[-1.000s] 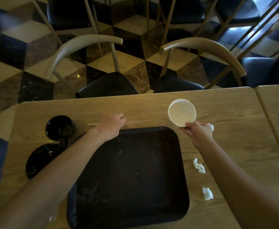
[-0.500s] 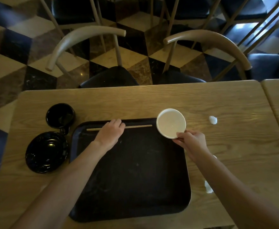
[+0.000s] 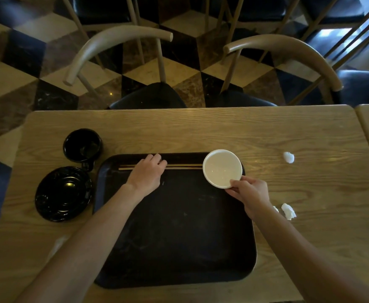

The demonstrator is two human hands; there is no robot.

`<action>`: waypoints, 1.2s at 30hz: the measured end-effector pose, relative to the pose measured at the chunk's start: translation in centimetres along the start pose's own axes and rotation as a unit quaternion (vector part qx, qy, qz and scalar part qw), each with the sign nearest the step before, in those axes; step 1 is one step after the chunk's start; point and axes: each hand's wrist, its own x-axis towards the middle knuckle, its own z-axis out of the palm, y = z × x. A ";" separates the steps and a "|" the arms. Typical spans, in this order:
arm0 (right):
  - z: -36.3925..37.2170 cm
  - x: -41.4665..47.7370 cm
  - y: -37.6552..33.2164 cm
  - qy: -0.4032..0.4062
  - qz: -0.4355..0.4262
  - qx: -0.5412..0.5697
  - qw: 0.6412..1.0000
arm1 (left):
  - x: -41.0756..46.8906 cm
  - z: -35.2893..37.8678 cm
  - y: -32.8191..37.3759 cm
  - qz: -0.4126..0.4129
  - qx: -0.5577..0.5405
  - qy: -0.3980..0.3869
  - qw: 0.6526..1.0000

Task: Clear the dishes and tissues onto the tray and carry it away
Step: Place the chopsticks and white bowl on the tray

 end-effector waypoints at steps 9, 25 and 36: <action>0.4 0.3 0.8 -0.005 0.002 0.044 0.999 | 0.3 -0.2 0.1 -0.006 -0.001 0.008 1.000; 1.4 0.8 1.0 0.012 -0.009 0.056 0.998 | 0.9 -0.3 0.7 0.000 0.004 0.007 1.000; 0.5 0.4 0.7 -0.038 -0.001 0.025 0.999 | 0.5 -0.7 1.4 -0.039 -0.001 0.018 0.999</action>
